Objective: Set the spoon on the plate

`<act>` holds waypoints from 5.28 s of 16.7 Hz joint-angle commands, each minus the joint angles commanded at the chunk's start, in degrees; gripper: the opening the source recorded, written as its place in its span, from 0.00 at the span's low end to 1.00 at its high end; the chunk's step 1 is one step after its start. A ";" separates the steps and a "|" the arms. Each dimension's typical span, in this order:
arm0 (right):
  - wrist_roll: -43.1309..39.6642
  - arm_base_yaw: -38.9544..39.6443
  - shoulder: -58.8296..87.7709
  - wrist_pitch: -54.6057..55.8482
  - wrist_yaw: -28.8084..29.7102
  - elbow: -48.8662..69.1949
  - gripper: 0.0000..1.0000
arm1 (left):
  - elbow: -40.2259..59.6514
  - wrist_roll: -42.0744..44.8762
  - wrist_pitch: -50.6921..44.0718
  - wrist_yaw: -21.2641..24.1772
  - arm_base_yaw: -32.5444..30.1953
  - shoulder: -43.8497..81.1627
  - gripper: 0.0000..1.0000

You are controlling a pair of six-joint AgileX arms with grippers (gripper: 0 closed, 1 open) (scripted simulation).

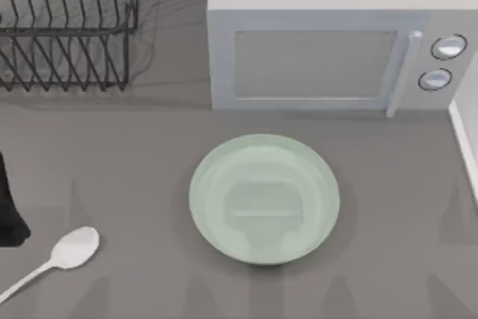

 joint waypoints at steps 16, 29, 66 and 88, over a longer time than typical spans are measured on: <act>0.00 0.00 0.00 0.00 0.00 0.00 1.00 | 31.31 35.53 -43.13 0.02 0.15 51.96 1.00; 0.00 0.00 0.00 0.00 0.00 0.00 1.00 | 45.96 51.45 -61.81 -0.19 0.34 74.17 1.00; 0.00 0.00 0.00 0.00 0.00 0.00 1.00 | 30.77 52.11 -33.38 -0.23 0.78 87.58 0.00; 0.00 0.00 0.00 0.00 0.00 0.00 1.00 | 51.30 49.82 -66.55 0.79 0.16 74.69 0.00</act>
